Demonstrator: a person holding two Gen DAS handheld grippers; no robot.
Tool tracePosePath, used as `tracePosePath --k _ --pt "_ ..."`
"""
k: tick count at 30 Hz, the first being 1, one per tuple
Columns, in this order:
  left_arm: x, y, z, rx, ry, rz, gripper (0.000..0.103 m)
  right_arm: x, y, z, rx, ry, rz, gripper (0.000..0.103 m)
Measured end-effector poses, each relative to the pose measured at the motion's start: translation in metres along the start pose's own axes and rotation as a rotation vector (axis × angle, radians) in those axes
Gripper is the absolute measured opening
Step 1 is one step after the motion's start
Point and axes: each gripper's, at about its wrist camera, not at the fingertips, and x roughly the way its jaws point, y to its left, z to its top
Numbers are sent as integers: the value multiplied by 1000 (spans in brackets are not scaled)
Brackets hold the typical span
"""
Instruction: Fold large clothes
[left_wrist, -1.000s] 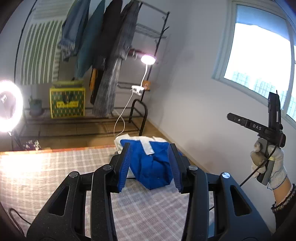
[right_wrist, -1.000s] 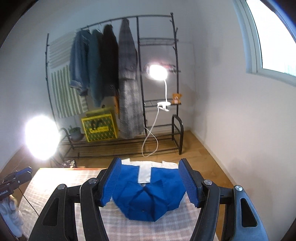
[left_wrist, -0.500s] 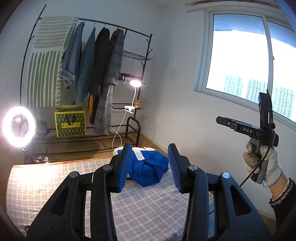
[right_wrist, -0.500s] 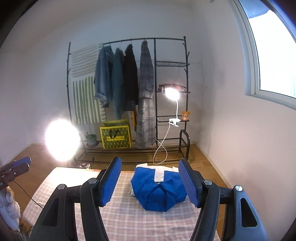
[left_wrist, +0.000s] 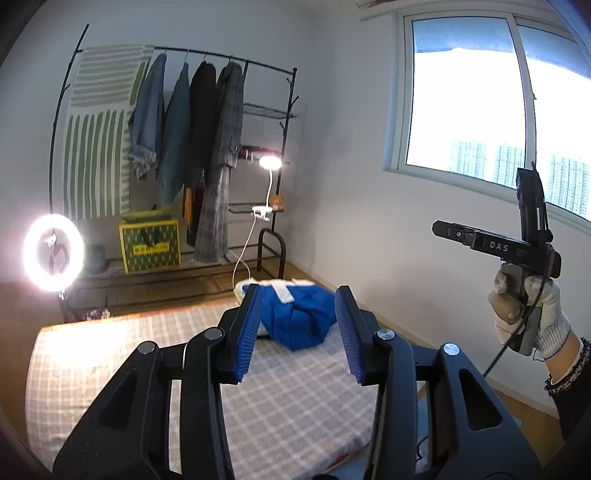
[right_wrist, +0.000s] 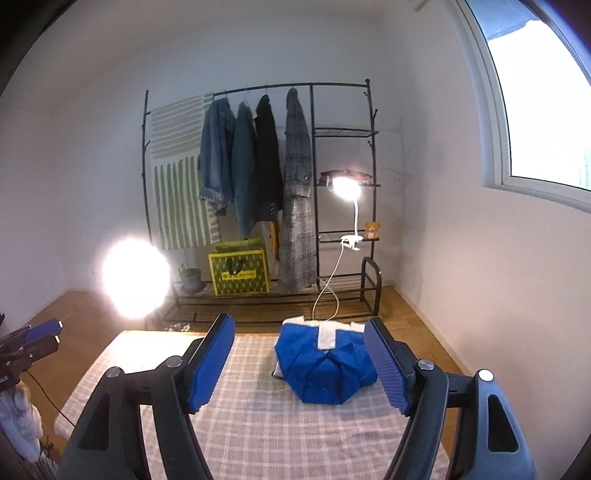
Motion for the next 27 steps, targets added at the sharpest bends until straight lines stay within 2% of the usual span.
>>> tracePosePath --k 3,6,8,13,15,20,25,27 --pt "1 7 -21 -21 26 1 44 2 8 -19 4 2 3 88" --pt "5 14 -41 -35 47 7 62 9 13 -38 19 13 -13 95" --pt "10 17 -53 -29 56 18 63 17 16 -50 31 23 -26 102" --pt "23 21 -78 -14 82 43 78 35 22 -77 15 38 -62 103" --pt "28 23 -86 -5 83 59 81 42 24 -86 22 43 -73 103" --pt "38 26 -102 15 82 81 101 62 32 -111 23 58 -99 103" --pt "52 30 -113 38 109 142 103 81 35 -135 58 84 -104 103" --pt "58 31 -119 40 124 130 103 86 35 -142 75 85 -109 103"
